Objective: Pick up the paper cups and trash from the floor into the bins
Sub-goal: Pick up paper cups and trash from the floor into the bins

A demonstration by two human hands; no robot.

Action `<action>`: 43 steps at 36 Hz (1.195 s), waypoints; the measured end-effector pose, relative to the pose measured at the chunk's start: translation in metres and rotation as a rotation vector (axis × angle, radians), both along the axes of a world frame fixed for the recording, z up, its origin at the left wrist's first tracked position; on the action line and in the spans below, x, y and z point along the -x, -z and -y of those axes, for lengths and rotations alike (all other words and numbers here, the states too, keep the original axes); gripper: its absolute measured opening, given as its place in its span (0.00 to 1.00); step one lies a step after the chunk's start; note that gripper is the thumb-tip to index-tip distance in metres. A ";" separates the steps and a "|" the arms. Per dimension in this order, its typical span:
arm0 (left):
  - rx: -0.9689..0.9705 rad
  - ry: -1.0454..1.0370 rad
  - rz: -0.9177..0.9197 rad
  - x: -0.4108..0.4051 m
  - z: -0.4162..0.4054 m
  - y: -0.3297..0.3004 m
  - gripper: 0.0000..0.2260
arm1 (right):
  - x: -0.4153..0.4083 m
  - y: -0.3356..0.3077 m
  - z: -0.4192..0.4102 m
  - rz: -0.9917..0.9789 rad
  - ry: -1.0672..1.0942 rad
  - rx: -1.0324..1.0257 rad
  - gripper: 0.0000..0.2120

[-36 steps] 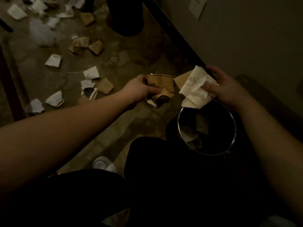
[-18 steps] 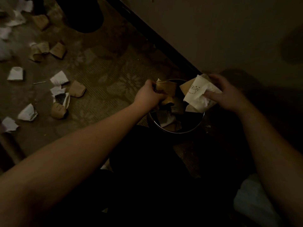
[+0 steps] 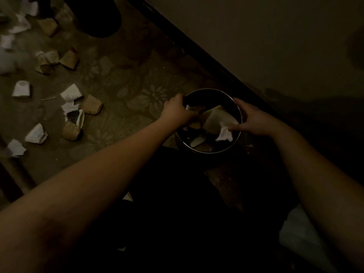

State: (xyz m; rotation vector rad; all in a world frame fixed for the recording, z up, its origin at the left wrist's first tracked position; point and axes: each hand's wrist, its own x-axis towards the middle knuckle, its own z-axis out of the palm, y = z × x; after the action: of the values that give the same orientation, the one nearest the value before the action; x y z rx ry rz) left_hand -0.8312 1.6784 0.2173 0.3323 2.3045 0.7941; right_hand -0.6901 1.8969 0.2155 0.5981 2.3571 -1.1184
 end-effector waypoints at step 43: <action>0.461 -0.439 -0.051 0.088 0.377 0.015 0.23 | 0.275 0.023 0.348 -0.166 -1.041 -0.439 0.28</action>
State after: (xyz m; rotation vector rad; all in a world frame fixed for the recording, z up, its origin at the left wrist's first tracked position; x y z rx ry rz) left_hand -0.9188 1.3011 0.2025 -0.3738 2.5569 0.4277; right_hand -0.9648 1.5492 0.1928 -0.5979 2.4935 -0.1812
